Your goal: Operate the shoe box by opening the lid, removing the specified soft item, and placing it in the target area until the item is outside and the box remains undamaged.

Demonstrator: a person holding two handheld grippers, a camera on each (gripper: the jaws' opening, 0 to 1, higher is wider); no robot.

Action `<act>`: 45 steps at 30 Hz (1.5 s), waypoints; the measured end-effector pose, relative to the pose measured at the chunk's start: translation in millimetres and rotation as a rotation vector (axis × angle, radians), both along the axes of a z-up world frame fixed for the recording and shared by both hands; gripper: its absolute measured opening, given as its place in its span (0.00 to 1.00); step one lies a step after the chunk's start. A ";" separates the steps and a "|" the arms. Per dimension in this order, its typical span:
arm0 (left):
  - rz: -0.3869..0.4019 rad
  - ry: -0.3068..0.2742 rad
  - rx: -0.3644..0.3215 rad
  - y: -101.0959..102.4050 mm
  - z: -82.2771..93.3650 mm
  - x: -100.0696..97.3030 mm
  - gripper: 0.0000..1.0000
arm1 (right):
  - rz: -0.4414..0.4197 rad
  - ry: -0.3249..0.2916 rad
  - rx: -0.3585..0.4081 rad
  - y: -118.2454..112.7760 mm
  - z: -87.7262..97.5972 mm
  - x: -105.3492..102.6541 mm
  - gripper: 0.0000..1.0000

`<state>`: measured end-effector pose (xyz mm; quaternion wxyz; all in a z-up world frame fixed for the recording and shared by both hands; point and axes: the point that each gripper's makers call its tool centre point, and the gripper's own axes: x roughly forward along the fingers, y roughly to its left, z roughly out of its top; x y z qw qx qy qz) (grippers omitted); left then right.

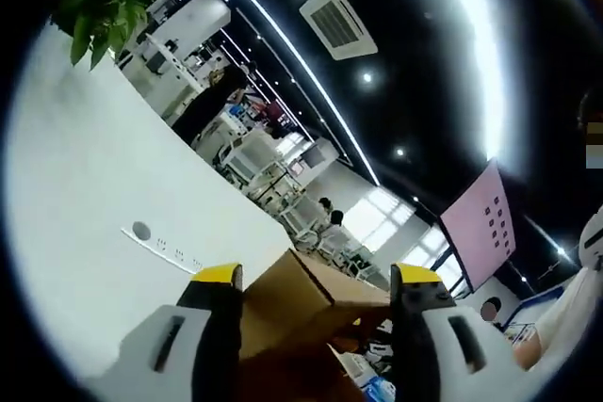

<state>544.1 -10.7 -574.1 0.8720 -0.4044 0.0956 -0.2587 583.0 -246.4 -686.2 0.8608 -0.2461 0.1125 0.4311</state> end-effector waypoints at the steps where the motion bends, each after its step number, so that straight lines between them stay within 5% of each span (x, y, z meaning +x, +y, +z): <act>1: 0.026 0.035 0.035 2.8 -9.3 -1.6 0.55 | -0.003 -0.008 -0.011 -1.1 -0.3 -1.7 0.19; 2: 0.030 0.046 0.082 3.8 -16.0 -4.1 0.50 | -0.004 0.004 -0.023 -2.4 -3.2 -3.8 0.19; 6: 0.021 0.042 0.058 -4.5 -14.5 -16.4 0.54 | -0.044 0.080 0.036 -5.6 -3.0 -9.2 0.18; 9: 0.024 0.054 0.078 -8.0 -19.8 -23.5 0.56 | -0.067 0.319 0.150 -0.7 -5.9 -24.2 0.28; 11: 0.021 0.059 0.094 -10.4 -24.3 -28.5 0.57 | -0.079 0.426 0.193 -0.9 -6.1 -33.8 0.42; 16: 0.043 0.074 0.133 -17.1 -38.5 -38.8 0.56 | -0.092 0.619 0.292 -10.1 6.1 -67.8 0.58; 17: 0.058 0.074 0.075 -19.0 -37.1 -39.0 0.57 | -0.081 0.634 0.278 -13.0 5.7 -74.4 0.61; 23: 0.110 0.042 0.049 -27.0 -40.8 -42.4 0.60 | -0.023 0.722 0.307 -15.3 13.3 -108.9 0.81; 28: 0.098 0.036 0.043 -29.0 -42.5 -49.2 0.61 | 0.013 0.753 0.293 -17.3 16.0 -124.7 0.88; 38: 0.060 0.052 0.062 -26.7 -43.8 -59.5 0.60 | -0.019 0.747 0.317 -18.9 19.2 -146.6 0.90; 45: 0.021 0.061 0.098 -27.4 -47.0 -64.6 0.57 | -0.159 0.887 0.382 -37.4 16.5 -168.5 0.86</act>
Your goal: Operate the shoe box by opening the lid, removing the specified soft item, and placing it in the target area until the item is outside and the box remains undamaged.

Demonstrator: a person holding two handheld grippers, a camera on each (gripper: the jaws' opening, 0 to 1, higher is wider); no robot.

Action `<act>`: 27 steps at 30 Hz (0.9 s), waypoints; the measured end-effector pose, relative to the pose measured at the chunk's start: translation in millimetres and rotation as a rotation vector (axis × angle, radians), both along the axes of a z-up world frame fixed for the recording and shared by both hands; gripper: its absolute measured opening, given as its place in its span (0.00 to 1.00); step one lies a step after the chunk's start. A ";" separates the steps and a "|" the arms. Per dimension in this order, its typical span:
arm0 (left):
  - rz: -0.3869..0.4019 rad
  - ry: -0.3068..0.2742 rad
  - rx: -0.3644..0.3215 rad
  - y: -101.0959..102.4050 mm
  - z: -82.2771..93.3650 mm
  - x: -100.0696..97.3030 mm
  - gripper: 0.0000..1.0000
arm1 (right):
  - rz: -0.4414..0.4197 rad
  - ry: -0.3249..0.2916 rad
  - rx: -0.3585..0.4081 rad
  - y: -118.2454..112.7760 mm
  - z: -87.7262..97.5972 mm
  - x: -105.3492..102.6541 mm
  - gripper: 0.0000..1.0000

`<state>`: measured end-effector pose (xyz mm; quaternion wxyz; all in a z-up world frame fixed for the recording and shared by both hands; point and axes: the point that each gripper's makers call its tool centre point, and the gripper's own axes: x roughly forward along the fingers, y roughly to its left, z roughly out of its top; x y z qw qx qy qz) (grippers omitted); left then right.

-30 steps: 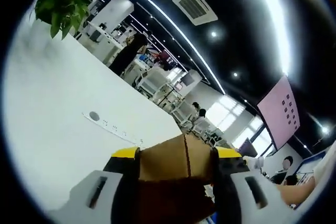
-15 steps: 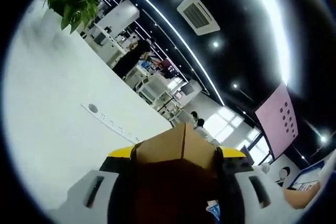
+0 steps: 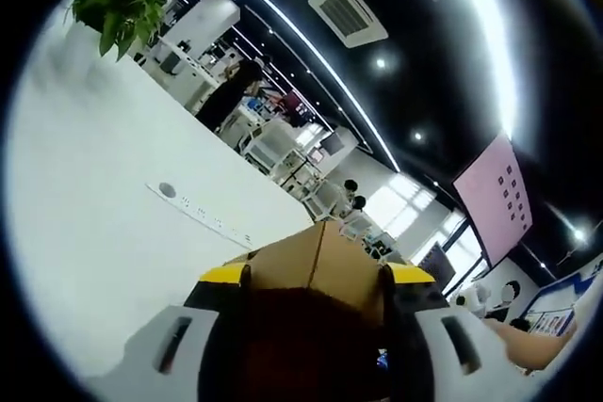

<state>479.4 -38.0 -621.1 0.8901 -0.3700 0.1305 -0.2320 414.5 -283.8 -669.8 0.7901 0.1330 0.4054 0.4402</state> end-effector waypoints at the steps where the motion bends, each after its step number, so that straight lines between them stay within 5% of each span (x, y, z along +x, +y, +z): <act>1: -0.004 0.005 0.006 -0.1 -1.8 -1.5 0.57 | -0.013 0.002 0.002 0.0 -2.1 -4.7 0.85; 3: -0.008 0.010 0.011 0.4 -4.4 -5.4 0.57 | -0.047 -0.028 0.074 8.5 8.7 -10.1 0.85; 6: -0.013 0.025 0.021 2.1 -10.8 -8.8 0.57 | -0.085 0.005 0.136 19.2 14.7 -20.1 0.84; 11: -0.020 0.053 0.019 1.3 -18.4 -11.7 0.57 | -0.113 -0.040 0.021 22.0 -12.0 -22.0 0.76; 27: -0.024 0.067 0.027 -5.4 -28.2 -21.3 0.56 | -0.181 -0.083 -0.020 15.1 -19.8 -12.6 0.61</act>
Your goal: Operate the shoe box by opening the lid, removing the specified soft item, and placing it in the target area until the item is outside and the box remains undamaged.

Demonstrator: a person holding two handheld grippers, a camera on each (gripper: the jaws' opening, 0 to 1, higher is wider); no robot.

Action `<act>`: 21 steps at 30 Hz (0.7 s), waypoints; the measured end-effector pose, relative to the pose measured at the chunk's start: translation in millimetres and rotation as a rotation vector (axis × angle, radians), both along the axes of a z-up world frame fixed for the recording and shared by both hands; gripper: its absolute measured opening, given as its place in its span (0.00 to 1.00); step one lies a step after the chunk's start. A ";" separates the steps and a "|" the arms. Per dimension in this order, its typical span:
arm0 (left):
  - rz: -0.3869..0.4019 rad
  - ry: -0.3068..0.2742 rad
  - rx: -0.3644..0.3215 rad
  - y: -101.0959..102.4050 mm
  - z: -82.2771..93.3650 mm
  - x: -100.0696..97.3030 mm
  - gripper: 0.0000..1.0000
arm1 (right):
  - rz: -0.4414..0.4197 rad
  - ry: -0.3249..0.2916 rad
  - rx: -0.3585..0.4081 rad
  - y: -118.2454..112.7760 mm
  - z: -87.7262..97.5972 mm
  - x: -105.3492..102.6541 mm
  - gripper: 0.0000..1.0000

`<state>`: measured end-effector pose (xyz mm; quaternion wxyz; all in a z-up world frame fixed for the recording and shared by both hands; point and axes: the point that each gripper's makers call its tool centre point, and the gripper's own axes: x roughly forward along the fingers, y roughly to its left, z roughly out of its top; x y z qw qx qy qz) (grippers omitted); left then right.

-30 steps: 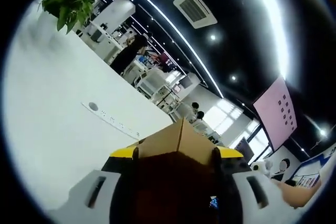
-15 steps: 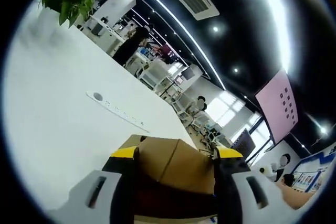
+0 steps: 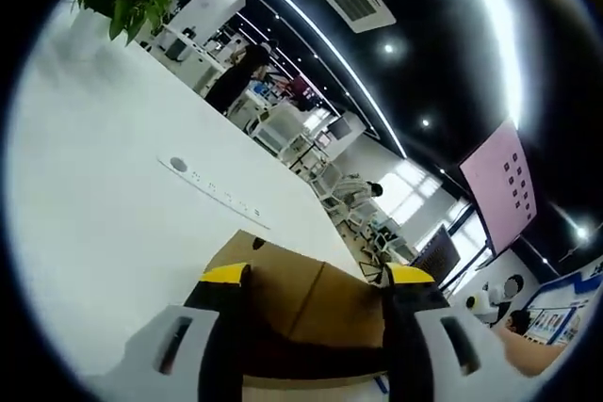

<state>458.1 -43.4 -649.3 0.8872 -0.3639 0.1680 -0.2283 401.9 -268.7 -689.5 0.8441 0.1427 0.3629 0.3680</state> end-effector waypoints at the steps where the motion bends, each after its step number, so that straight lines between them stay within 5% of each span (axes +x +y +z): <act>1: -0.001 0.003 0.000 0.0 -1.0 -0.6 0.56 | 0.004 -0.006 -0.012 -1.1 -1.0 0.2 0.60; 9: -0.019 0.026 0.039 -3.3 -17.7 -10.9 0.55 | 0.060 -0.041 -0.160 -7.0 -19.7 -1.5 0.58; 21: -0.024 0.072 0.067 -3.3 -41.7 -21.8 0.56 | 0.063 -0.011 -0.195 -4.0 -40.6 -3.7 0.63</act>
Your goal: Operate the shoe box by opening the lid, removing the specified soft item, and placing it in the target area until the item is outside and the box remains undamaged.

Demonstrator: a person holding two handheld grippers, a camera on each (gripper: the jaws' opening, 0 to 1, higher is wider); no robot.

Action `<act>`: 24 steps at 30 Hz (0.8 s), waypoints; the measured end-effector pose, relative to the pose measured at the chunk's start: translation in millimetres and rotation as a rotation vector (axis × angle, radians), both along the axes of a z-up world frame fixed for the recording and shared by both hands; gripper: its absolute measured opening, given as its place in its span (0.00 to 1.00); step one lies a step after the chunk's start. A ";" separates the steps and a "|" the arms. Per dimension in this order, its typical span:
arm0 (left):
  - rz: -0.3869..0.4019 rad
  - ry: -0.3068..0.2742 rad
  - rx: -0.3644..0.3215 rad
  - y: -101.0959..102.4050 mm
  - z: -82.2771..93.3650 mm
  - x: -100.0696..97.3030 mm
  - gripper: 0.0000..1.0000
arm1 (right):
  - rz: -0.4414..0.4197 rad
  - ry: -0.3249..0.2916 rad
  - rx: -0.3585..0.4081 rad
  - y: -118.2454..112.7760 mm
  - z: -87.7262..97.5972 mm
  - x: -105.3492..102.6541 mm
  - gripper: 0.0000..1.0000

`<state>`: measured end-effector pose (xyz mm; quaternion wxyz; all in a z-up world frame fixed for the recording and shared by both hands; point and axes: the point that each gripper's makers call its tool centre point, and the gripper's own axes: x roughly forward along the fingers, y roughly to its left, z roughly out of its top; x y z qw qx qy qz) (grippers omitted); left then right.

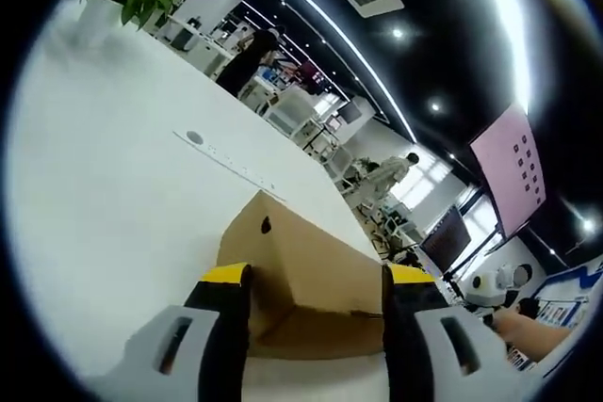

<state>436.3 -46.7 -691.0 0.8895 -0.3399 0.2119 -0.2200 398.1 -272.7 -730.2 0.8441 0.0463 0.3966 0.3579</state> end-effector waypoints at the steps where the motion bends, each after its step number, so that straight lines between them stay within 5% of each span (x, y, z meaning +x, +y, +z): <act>1: -0.007 0.001 0.014 -0.9 -1.6 -0.4 0.57 | 0.002 0.000 -0.014 -0.5 -2.6 0.7 0.62; 18: -0.076 0.039 0.193 -1.6 -33.7 -2.3 0.57 | 0.095 -0.050 -0.148 5.1 -26.5 32.1 0.65; 24: -0.062 0.083 0.195 -3.6 -44.2 -2.0 0.58 | 0.132 -0.040 -0.197 9.1 -41.3 39.0 0.69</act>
